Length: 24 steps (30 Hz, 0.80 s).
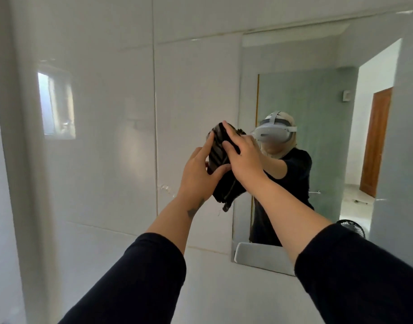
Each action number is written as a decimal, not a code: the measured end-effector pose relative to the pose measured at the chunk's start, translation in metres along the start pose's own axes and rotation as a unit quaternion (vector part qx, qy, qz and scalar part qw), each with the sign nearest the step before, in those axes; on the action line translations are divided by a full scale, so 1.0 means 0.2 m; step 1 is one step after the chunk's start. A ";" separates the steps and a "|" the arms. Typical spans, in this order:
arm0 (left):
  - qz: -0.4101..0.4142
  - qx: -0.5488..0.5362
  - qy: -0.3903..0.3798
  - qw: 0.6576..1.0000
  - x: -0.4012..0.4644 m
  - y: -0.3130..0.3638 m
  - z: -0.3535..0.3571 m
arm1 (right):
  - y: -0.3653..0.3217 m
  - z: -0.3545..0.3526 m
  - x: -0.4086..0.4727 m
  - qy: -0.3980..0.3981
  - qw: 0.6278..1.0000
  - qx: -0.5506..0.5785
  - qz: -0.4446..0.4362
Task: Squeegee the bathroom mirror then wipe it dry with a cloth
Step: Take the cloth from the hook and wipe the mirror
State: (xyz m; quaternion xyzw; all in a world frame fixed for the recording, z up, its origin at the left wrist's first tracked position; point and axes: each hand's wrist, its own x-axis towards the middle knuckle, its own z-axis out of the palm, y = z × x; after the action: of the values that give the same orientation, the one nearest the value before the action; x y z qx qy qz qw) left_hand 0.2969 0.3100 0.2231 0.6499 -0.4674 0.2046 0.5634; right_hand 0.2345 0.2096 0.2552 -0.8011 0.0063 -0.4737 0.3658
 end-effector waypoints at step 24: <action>0.043 0.334 -0.053 0.940 0.40 0.06 0.51 | -0.18 -0.27 0.96 0.205 0.736 -0.606 -0.220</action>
State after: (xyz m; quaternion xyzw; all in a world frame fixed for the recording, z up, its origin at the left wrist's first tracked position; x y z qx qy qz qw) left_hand 0.2987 0.1877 0.2636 0.7896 -0.4290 0.3385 0.2791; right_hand 0.2864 0.1360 0.4379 -0.7162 0.1906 -0.5893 -0.3217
